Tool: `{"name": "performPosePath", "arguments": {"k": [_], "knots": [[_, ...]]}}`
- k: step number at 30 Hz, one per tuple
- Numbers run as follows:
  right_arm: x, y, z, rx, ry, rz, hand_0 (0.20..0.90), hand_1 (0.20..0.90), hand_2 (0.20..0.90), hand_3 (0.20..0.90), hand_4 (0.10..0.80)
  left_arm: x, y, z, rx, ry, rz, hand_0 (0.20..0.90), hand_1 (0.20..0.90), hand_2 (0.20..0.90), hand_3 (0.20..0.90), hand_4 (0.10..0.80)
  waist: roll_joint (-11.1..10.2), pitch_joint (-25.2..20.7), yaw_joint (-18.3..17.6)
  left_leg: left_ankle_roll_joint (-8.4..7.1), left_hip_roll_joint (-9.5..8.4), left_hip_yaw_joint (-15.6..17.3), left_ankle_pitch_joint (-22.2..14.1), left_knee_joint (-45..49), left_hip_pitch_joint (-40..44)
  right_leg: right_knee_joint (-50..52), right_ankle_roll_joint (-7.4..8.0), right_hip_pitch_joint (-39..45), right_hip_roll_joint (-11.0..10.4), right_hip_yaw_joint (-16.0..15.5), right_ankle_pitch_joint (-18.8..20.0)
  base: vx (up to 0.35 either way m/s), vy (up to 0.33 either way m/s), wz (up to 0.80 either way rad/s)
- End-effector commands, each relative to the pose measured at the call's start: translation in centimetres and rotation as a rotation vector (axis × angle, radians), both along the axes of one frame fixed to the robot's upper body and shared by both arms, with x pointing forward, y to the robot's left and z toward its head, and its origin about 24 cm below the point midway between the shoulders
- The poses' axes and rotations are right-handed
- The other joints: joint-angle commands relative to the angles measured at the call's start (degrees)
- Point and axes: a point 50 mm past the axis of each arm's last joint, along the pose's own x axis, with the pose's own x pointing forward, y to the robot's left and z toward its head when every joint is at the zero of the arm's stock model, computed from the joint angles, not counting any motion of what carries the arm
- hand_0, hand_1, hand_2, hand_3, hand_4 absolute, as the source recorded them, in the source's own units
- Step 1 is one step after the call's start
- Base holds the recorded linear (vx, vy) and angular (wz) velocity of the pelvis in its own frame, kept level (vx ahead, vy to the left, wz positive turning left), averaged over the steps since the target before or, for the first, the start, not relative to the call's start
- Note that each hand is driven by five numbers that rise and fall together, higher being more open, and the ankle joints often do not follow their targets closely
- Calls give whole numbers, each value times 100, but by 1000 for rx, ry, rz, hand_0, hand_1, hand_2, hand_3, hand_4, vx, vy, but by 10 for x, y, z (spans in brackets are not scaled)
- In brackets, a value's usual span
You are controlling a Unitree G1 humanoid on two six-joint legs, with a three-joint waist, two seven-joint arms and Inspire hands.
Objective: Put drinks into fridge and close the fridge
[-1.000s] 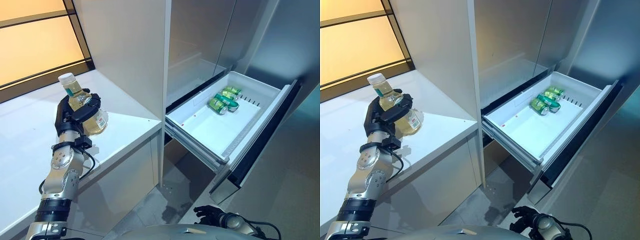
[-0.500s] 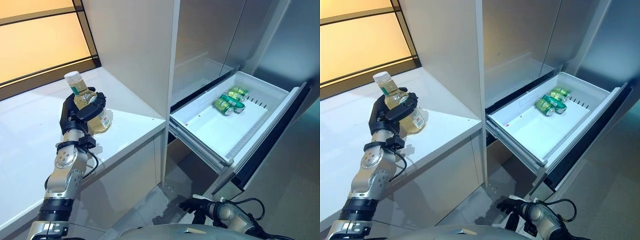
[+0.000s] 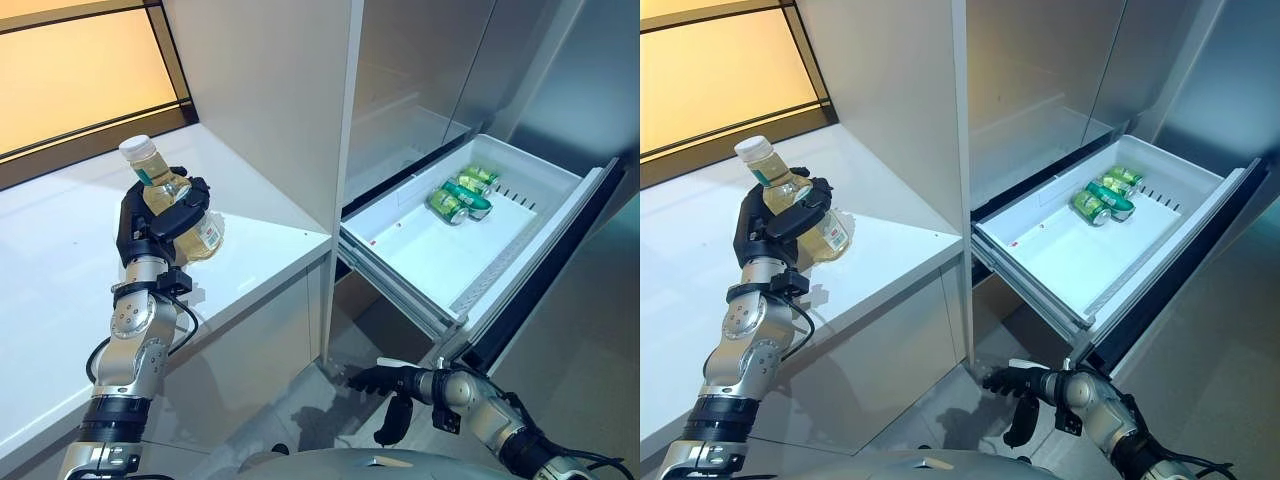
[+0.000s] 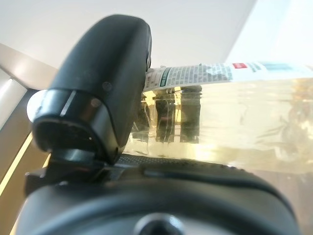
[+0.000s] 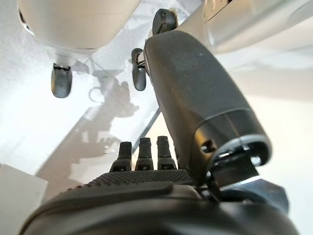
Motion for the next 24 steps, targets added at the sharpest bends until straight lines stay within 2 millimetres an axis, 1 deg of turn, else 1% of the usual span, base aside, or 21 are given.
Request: {"name": "performPosePath", "arguments": {"k": [1,6,7,8,9,10,12,14,15,16,17,20,23,24], "knots": [[56,38,71,129,-271,261,900,900,900,900,800,15,-33,80,126,-395,-138,300,300,300,200,100,-129,-237,26,323,-661,19,-508,9,-62,59,89,113,171,259,-365,-36,21,0],[63,54,97,196,-259,369,900,900,900,900,800,16,-37,83,139,-405,-163,300,300,300,200,100,-161,-222,88,328,-669,2,-505,9,-62,59,93,125,162,231,-357,-10,3,0],[64,57,102,242,-225,376,900,900,900,900,800,16,-38,84,143,-407,-168,300,300,300,200,100,-171,-219,93,333,-679,2,-448,9,-99,59,91,91,153,222,-303,-31,14,0],[46,59,84,261,-219,402,900,900,900,900,800,13,-37,82,144,-415,-170,300,300,300,200,100,-145,-206,103,340,-670,-15,-498,9,-95,59,84,106,176,228,-343,-47,24,1],[39,60,77,279,-202,417,900,900,900,900,800,11,-38,80,148,-420,-173,300,300,300,200,100,-124,-197,102,344,-676,-10,-513,9,-97,59,95,102,168,233,-356,0,0,0],[37,65,73,264,-209,451,900,900,900,900,800,11,-39,83,150,-423,-179,300,300,300,200,100,-105,-188,114,349,-679,-14,-516,9,-93,59,101,101,167,243,-370,-32,42,1],[28,90,69,287,-227,538,900,900,900,900,800,15,-46,90,160,-429,-201,300,300,300,200,100,-86,-178,152,369,-691,-12,-527,9,-89,59,120,109,134,219,-390,-7,36,2],[25,111,76,316,-235,593,900,900,900,900,800,20,-51,98,173,-429,-221,300,300,300,200,100,-90,-187,202,378,-701,-13,-523,9,-90,59,131,119,111,190,-396,9,15,4],[24,118,82,333,-247,633,900,900,900,900,800,21,-51,100,178,-430,-230,300,300,300,200,100,-92,-191,228,382,-703,-11,-518,9,-90,59,135,124,104,184,-395,0,0,0],[24,120,84,339,-249,643,900,900,900,900,800,21,-51,101,180,-431,-233,300,300,300,200,100,-93,-191,234,383,-703,-10,-517,9,-90,59,136,125,103,185,-395,0,0,0],[25,128,95,352,-261,678,900,900,900,900,800,21,-52,104,187,-434,-245,300,300,300,200,100,-100,-190,266,384,-702,-8,-513,9,-88,59,145,128,102,186,-388,0,0,0],[27,145,115,383,-318,742,900,900,900,900,800,21,-56,110,202,-450,-272,300,300,300,200,100,-112,-186,342,391,-701,-27,-510,9,-81,59,137,139,112,202,-378,0,0,0],[29,160,122,430,-376,757,900,900,900,900,800,21,-65,114,203,-476,-319,300,300,300,200,100,-115,-180,416,404,-706,-57,-518,9,-83,59,122,144,117,194,-377,0,0,0],[29,162,124,449,-385,753,900,900,900,900,800,21,-67,115,207,-483,-329,300,300,300,200,100,-117,-180,427,407,-707,-62,-520,9,-84,59,120,144,116,191,-377,0,0,0]]}}
